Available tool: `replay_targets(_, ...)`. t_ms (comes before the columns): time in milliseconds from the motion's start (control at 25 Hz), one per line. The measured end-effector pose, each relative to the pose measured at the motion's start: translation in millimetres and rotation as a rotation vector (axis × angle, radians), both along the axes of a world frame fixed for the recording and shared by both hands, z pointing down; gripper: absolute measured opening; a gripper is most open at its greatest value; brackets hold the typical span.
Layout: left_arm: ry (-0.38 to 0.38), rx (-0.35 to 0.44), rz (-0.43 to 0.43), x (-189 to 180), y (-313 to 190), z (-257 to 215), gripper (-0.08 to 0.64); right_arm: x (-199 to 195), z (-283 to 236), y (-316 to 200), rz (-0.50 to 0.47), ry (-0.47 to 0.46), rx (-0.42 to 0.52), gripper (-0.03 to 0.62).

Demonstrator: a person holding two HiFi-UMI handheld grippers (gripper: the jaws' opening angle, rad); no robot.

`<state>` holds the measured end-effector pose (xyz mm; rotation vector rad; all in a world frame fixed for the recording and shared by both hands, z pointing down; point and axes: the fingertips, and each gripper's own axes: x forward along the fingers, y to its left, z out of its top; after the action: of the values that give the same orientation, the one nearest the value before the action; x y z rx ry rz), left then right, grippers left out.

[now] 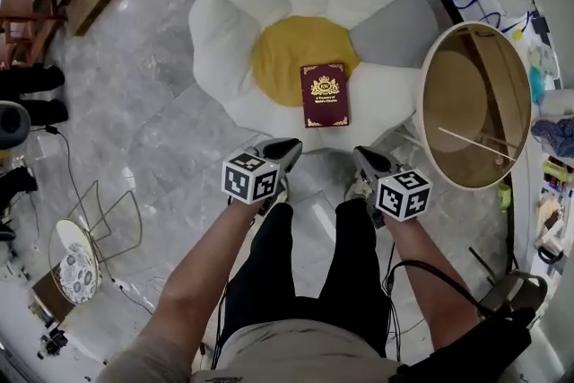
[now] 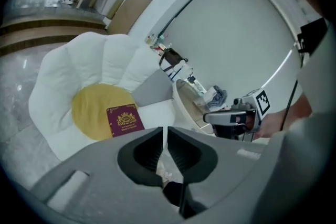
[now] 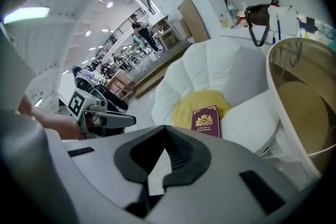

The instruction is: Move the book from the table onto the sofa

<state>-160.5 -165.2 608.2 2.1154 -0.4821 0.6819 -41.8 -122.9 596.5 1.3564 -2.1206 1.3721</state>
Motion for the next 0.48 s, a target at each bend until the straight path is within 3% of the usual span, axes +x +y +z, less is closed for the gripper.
replay_targets(280,0.146,0.002,0.139,-14,59,-135,0.009,-42,-139,41,0.017,-0.063,0.105,0.014)
replay_targets(480,0.180,0.095,0.299,-28,101,-229,0.008,-63,-232,72,-0.016,-0.024,0.221,0.014)
